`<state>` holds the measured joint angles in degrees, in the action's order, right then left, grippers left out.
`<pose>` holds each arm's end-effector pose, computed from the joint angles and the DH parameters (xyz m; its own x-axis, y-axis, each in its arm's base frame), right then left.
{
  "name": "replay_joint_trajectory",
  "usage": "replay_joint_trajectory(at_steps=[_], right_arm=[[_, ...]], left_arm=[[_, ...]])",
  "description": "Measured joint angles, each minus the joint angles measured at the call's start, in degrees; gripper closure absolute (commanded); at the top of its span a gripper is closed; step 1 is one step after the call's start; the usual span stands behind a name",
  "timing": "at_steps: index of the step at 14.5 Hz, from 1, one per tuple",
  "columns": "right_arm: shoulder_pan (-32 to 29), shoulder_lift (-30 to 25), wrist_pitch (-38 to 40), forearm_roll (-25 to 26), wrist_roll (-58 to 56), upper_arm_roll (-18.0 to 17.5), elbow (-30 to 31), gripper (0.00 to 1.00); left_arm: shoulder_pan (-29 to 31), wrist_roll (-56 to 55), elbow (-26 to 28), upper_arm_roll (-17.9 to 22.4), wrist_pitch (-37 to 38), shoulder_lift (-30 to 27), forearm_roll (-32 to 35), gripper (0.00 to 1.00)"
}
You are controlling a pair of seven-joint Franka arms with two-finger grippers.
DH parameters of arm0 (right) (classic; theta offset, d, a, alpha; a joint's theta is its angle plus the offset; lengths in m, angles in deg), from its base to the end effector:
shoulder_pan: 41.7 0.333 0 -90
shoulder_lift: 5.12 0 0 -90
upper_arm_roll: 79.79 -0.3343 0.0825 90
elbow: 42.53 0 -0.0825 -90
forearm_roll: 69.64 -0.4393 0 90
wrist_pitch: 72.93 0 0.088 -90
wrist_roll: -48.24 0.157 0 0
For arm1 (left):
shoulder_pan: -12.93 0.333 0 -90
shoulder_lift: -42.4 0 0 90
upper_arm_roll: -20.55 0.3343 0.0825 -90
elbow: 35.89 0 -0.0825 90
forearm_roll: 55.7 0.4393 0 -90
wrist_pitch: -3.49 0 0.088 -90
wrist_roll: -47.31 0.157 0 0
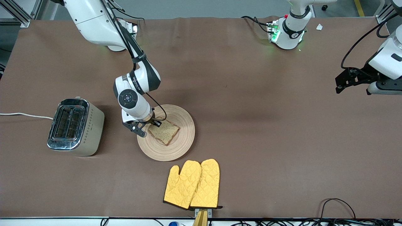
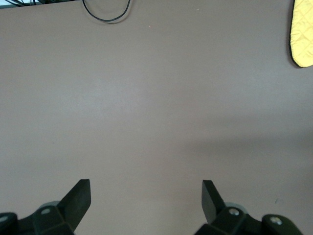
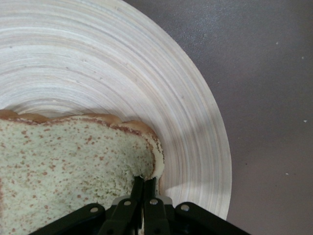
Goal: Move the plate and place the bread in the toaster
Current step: 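Lift the bread slice with the right gripper toward the toaster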
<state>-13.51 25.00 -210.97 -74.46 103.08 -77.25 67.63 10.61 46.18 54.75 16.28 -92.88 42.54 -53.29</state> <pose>0.5985 0.2906 0.1356 0.8421 -0.5372 -0.0482 -0.5372 -0.8433 0.0137 0.6231 -0.0658 0.5961 0.9902 -0.0992 0.0981 -0.0957 -0.9946 -0.0399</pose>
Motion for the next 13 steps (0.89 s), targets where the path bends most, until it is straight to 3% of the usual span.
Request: replay_joint_trajectory(at_steps=[3,5,7,13], right_arm=[[0.0,0.0,0.9,0.0,0.0,0.0,-0.4,1.0],[0.2,-0.1,5.4,0.1,-0.1,0.0,-2.5,1.0],[0.8,-0.8,14.1,1.6,-0.1,0.0,-7.0,1.0],[1.1,-4.6,38.3,12.8,-0.2,0.1,-19.5,1.0]], left_arm=[[0.0,0.0,0.0,0.1,0.3,0.1,0.0,0.0],[0.0,0.0,-0.3,0.1,1.6,0.1,0.0,0.0],[0.4,0.0,-0.5,0.1,2.3,0.0,0.0,0.0],[1.0,0.0,-2.2,0.2,2.3,0.1,0.0,0.0]])
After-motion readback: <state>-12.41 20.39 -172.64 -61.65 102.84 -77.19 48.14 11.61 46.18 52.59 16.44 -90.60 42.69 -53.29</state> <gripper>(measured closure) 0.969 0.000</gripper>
